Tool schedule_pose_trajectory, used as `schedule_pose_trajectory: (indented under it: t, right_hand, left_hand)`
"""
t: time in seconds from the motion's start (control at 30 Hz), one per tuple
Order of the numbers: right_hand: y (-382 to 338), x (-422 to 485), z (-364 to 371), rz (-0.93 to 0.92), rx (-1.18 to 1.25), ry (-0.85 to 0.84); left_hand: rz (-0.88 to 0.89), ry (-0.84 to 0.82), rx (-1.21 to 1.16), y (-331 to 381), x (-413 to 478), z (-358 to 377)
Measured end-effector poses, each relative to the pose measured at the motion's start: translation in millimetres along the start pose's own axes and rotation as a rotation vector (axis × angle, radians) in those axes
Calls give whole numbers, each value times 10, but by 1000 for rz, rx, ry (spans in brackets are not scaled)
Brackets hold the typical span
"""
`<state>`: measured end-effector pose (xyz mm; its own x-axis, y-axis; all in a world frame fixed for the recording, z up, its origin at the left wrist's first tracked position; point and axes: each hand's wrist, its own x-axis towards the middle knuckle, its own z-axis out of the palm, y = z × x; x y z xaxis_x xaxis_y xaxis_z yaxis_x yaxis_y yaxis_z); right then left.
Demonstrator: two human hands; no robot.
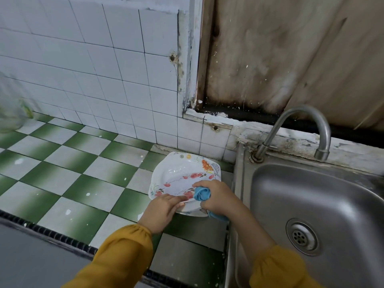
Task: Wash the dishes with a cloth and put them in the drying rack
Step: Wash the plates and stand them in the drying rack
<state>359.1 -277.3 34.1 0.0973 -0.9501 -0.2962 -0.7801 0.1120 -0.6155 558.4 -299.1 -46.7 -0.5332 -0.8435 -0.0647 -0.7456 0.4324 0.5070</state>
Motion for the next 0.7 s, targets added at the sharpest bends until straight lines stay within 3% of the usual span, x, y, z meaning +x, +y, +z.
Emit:
schedule_pose_trajectory:
  t: [0.2, 0.4, 0.47, 0.57, 0.63, 0.7]
  right_hand:
    - [-68, -59, -97, -91, 107, 221]
    - [-178, 44, 4, -166, 417, 554]
    - [-240, 83, 71, -259, 380, 544]
    - [-347, 139, 178, -362, 125, 517]
    - [-347, 285, 59, -297, 122, 644]
    - [-392, 454, -243, -78, 335, 805]
  left_hand:
    - [-20, 101, -197, 170, 76, -121]
    - [-223, 585, -596, 444, 240, -320]
    - [-196, 714, -665, 597, 251, -390]
    - [-144, 829, -797, 842, 229, -528]
    - [-130, 878, -885, 934, 187, -658]
    - [-100, 887, -942, 1015, 85, -791]
